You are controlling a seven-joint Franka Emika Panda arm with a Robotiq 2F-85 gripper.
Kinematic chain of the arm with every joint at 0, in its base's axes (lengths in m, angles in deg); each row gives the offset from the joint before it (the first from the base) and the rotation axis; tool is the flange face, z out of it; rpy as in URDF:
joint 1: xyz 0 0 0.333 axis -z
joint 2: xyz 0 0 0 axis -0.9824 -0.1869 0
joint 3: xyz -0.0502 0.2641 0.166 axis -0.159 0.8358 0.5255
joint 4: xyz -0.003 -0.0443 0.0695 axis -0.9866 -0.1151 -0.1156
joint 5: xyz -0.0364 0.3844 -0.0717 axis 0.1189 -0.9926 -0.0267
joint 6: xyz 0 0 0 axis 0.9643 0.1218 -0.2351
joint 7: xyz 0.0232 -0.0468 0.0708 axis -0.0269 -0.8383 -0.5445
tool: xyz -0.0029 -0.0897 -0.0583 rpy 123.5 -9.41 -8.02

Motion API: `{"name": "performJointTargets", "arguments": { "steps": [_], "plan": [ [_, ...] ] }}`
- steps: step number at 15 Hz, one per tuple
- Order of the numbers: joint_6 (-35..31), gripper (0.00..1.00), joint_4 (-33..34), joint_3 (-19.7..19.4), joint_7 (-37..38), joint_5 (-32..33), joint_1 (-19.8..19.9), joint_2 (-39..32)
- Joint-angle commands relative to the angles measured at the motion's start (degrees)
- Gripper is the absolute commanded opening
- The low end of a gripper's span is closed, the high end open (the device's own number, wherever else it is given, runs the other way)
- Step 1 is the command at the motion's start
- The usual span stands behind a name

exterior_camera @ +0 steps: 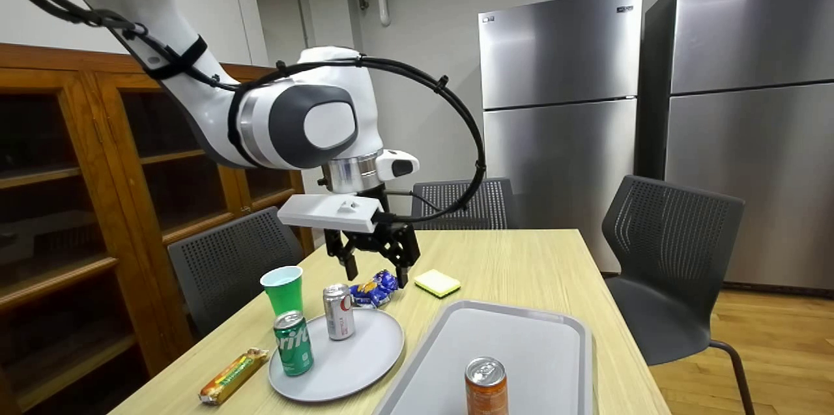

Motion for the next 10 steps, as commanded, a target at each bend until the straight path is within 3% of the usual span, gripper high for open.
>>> {"name": "performJointTargets", "arguments": {
  "steps": [1, 10],
  "plan": [
    [0.5, 1.00, -2.1, -1.4, 0.5, 1.1, 2.2, 3.2],
    [-1.6, 1.00, -2.9, -6.3, -0.7, 1.9, 7.0, 2.4]
  ]
}}
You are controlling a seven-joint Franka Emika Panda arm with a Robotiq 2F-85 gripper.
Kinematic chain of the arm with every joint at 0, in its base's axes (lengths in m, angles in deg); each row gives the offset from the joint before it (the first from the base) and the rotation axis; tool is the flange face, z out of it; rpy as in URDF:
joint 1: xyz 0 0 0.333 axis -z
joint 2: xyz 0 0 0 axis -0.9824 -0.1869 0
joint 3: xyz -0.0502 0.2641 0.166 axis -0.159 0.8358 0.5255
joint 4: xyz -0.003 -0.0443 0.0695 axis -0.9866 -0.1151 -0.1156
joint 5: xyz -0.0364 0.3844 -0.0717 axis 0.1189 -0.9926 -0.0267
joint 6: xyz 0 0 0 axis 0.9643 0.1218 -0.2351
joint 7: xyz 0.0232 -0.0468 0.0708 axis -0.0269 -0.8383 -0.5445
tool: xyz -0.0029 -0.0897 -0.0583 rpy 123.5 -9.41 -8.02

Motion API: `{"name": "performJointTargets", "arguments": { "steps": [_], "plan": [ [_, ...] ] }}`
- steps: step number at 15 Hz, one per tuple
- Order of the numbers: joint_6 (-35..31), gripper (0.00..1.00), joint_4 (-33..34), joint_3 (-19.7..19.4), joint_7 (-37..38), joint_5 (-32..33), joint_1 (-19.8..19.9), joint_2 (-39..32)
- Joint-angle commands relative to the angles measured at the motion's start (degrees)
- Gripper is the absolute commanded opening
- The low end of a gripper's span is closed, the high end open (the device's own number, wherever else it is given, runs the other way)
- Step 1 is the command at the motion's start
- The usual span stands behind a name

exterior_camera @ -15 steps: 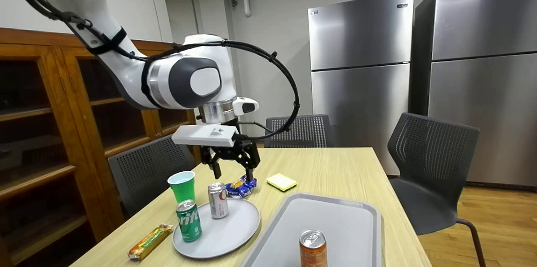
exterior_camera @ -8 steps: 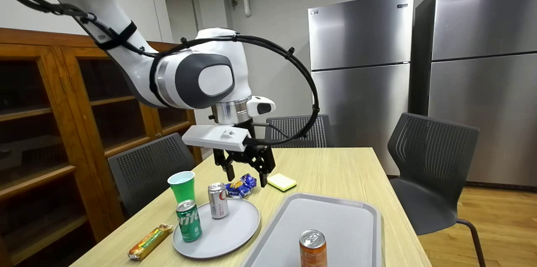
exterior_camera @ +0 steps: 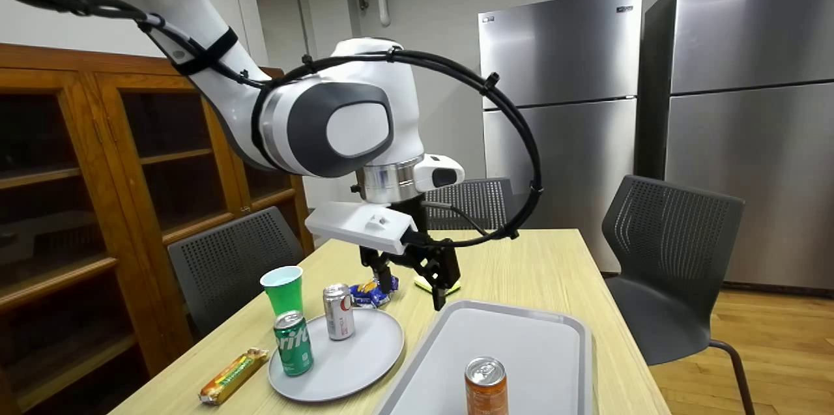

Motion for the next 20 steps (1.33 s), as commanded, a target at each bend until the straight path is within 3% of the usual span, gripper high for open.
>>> {"name": "performJointTargets", "arguments": {
  "steps": [1, 9, 20],
  "plan": [
    [-1.5, 1.00, -1.3, -1.2, -0.6, 1.9, 2.5, 1.4],
    [-3.2, 1.00, -0.9, -4.0, -0.6, 4.6, 5.9, -0.5],
    [-8.7, 1.00, 0.6, -5.4, -1.8, 2.1, 5.7, -8.3]
  ]
}}
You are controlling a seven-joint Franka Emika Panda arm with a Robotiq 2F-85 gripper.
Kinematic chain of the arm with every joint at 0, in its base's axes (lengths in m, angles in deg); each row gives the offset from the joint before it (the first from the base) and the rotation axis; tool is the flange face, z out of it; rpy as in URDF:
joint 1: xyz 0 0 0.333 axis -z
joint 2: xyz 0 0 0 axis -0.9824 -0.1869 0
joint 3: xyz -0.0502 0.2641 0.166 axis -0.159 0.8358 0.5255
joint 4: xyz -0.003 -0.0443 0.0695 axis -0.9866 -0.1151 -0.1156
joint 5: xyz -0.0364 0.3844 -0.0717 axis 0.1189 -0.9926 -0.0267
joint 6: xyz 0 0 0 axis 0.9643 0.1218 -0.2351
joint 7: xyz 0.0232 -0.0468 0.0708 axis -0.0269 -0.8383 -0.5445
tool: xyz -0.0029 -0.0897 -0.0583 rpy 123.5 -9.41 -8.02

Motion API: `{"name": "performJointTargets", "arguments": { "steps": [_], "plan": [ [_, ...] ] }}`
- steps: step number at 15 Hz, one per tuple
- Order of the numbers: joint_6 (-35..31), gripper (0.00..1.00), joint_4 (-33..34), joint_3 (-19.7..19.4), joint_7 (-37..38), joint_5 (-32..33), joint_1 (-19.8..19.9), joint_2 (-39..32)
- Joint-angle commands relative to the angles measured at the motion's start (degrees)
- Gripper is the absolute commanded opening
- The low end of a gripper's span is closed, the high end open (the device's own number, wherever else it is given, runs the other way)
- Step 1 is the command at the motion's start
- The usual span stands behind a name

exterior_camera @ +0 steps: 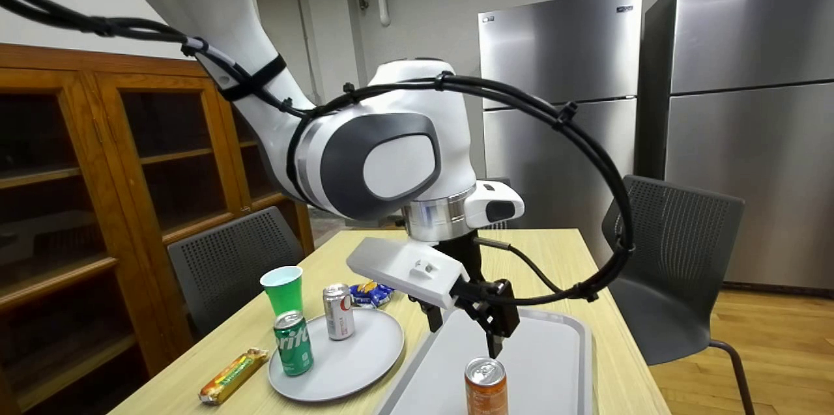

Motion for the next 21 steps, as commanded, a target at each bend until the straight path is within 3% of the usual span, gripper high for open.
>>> {"name": "performJointTargets", "arguments": {
  "steps": [1, 21],
  "plan": [
    [-2.2, 1.00, 1.1, 0.3, -1.4, -1.1, 0.8, -3.5],
    [-1.0, 1.00, 10.1, 2.0, -1.5, 0.2, 1.8, -17.2]
  ]
}}
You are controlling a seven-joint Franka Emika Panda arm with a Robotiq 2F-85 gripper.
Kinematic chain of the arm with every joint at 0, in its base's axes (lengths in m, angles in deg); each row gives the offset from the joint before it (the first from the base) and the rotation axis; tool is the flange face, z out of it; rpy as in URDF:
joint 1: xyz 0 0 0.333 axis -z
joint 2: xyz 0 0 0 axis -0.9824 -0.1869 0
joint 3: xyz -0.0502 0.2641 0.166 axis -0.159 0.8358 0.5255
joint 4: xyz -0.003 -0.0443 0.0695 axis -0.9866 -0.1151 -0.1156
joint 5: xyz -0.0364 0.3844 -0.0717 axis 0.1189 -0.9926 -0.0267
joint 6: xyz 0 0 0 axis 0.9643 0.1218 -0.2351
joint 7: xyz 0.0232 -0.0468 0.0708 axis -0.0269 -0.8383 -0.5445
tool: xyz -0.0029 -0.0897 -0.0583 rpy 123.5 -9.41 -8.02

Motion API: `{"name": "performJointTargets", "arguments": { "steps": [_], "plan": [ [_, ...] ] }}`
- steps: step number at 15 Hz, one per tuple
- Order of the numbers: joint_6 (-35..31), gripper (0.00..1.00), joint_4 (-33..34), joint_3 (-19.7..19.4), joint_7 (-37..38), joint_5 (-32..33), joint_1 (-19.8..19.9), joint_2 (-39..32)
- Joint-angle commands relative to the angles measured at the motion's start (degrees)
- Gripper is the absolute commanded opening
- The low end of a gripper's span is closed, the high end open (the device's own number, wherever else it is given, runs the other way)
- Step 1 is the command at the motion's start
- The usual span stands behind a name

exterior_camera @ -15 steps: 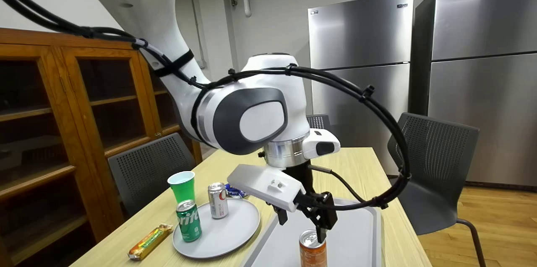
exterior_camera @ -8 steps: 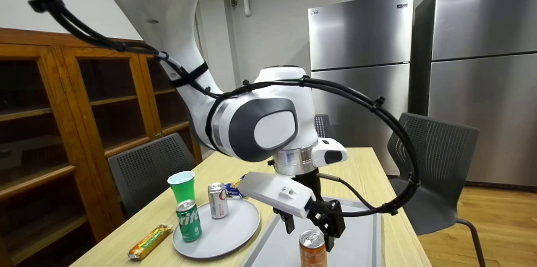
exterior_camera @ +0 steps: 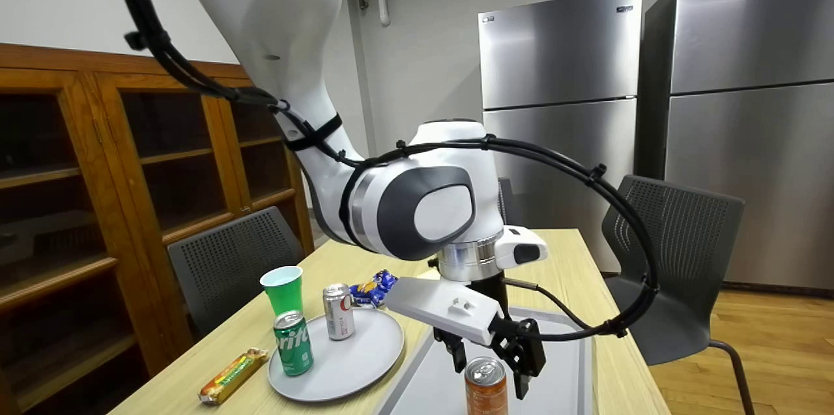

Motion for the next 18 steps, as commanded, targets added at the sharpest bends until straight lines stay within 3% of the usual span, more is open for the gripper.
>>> {"name": "performJointTargets", "arguments": {
  "steps": [1, 10, 11, 12, 16, 18],
  "plan": [
    [0.9, 1.00, 2.1, 1.8, -1.4, 0.4, 1.5, -1.8],
    [0.7, 1.00, 2.6, 2.6, -1.2, 0.6, 1.5, -3.4],
    [0.4, 0.75, 2.5, 2.8, -1.6, 0.4, 1.7, -3.4],
    [0.4, 0.74, 2.6, 2.8, -1.5, 0.5, 1.6, -3.5],
    [0.4, 0.42, 2.7, 3.0, -1.8, 0.3, 1.8, -3.5],
    [0.4, 0.39, 2.4, 3.3, -2.1, 0.0, 1.9, -3.1]
  ]
}}
